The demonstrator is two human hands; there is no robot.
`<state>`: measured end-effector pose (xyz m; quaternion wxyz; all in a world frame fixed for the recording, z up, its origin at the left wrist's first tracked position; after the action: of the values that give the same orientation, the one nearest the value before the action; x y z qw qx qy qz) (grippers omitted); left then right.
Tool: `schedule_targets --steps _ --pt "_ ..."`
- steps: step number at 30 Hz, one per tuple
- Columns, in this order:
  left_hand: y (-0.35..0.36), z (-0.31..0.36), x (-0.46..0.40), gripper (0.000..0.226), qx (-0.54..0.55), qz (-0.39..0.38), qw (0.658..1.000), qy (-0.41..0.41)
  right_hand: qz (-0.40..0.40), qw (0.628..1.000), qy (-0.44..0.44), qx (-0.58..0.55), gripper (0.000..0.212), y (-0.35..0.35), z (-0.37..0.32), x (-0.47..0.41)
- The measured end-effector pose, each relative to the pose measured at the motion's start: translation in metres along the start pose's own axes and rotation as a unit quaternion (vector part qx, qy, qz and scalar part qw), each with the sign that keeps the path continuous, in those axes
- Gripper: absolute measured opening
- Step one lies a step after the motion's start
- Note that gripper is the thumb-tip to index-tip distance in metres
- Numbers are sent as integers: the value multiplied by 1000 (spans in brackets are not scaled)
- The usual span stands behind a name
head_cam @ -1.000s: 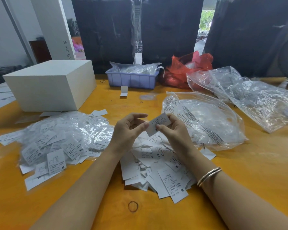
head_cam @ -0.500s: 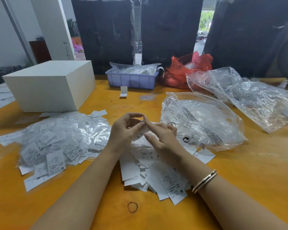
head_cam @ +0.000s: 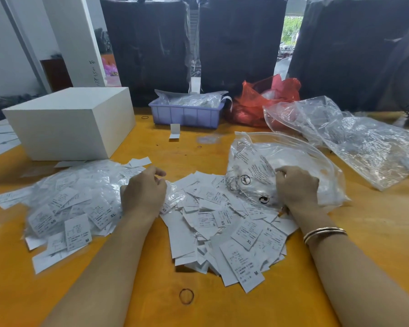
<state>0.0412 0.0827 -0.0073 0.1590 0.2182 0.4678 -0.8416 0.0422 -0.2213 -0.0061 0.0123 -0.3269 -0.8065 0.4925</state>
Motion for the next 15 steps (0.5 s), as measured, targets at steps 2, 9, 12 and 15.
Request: schedule_targets --steps 2,9,12,15 --pt "-1 -2 0 23 -55 -13 998 -5 -49 995 4 90 32 7 0 -3" --pt "4 17 4 20 -62 4 993 97 -10 978 -30 209 26 13 -7 -4" --pt "10 35 10 15 42 -18 982 183 4 989 -14 144 23 10 -5 -4" --pt "13 43 14 14 98 -35 968 229 70 997 -12 39 11 3 -3 0"
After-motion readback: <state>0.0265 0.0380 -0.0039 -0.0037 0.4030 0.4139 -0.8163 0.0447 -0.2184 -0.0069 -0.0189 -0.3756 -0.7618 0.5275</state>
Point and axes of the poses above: each hand's wrist, its own x-axis away from the middle knuckle, its own y-axis out of the palm, z = x × y, the point moved 2 cm from there along -x, towards the middle knuckle, and after that the axes turned 13 degrees about y, right-handed, at the moved point
